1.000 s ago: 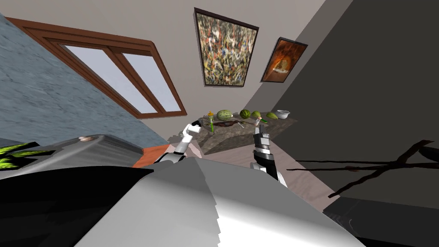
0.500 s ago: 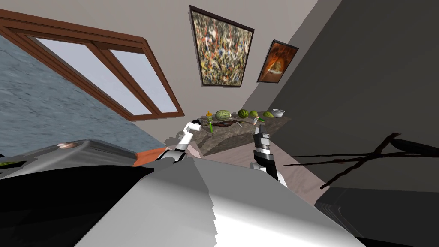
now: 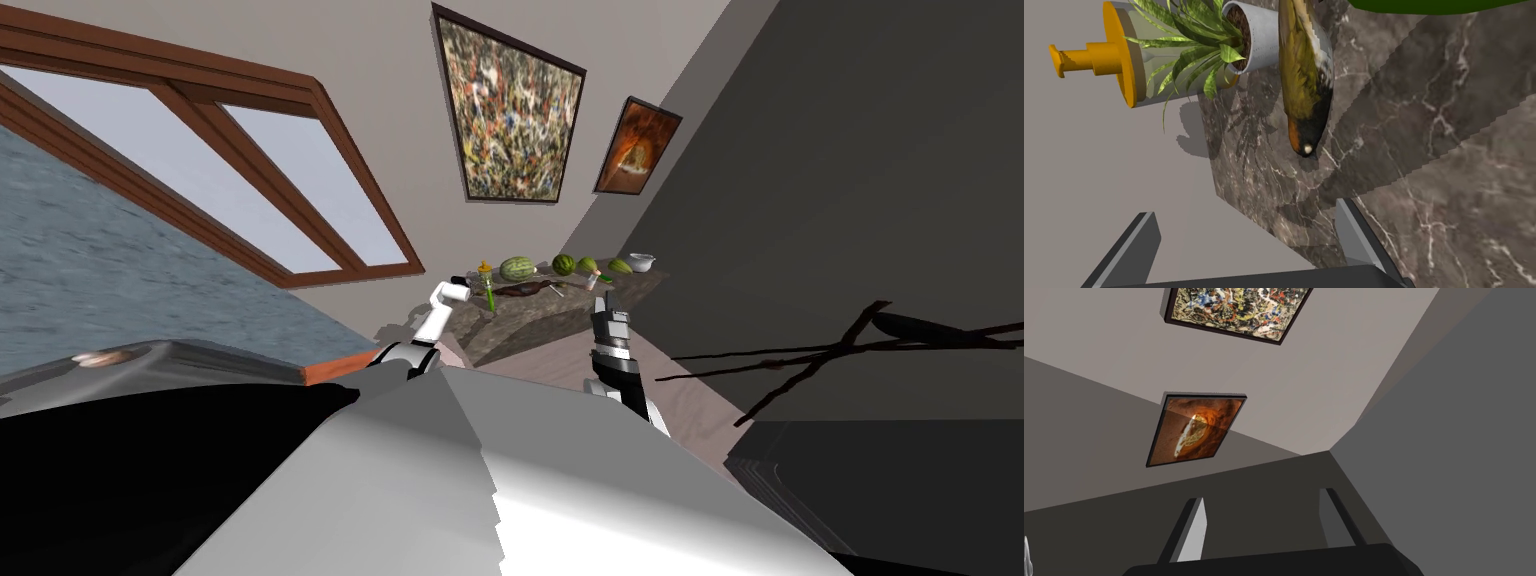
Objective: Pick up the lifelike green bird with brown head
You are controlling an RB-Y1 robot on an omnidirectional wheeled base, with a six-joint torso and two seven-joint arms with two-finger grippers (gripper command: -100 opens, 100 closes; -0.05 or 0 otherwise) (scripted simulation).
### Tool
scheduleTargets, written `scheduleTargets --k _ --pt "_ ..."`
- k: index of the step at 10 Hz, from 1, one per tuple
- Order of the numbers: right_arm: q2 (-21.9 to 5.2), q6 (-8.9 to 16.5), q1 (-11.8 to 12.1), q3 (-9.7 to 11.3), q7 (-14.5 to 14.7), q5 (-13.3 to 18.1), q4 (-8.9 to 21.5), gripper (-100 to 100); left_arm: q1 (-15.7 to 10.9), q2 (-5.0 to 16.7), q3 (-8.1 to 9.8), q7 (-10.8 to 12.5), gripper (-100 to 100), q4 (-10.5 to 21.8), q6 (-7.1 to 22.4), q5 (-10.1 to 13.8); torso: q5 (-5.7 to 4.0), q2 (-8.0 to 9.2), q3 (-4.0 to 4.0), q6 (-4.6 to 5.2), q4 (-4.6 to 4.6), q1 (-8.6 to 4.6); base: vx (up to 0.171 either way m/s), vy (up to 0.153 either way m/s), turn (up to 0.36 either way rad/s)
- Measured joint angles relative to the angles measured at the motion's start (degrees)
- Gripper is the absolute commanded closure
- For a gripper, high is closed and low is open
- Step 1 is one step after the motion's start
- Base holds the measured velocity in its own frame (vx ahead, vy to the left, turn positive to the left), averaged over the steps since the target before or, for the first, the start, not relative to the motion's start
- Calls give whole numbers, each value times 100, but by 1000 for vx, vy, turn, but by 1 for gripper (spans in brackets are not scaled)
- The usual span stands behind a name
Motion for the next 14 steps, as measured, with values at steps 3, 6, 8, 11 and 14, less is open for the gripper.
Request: scheduleTargets --k 3,6,8,11,14 --pt "0 0 0 0 0 0 0 0 -235 10 52 -35 -100 269 427 97 0 -4 -2 2 -1 -1 34 30 -72" --pt "0 0 0 0 0 0 0 0 -489 -3 99 -75 -100 598 848 187 0 -14 -8 2 -3 4 55 45 -99" --pt "0 0 0 0 0 0 0 0 -621 -2 131 -113 -100 761 1141 252 1 -9 -6 0 -2 4 55 48 -97" --pt "0 0 0 0 0 0 0 0 -814 -36 167 -164 -100 1070 1512 335 0 -10 -6 0 -3 1 55 41 -66" --pt "0 0 1 0 0 0 0 0 -933 -85 212 -242 -100 1327 1964 455 3 -21 -12 -1 -5 10 81 58 -74"
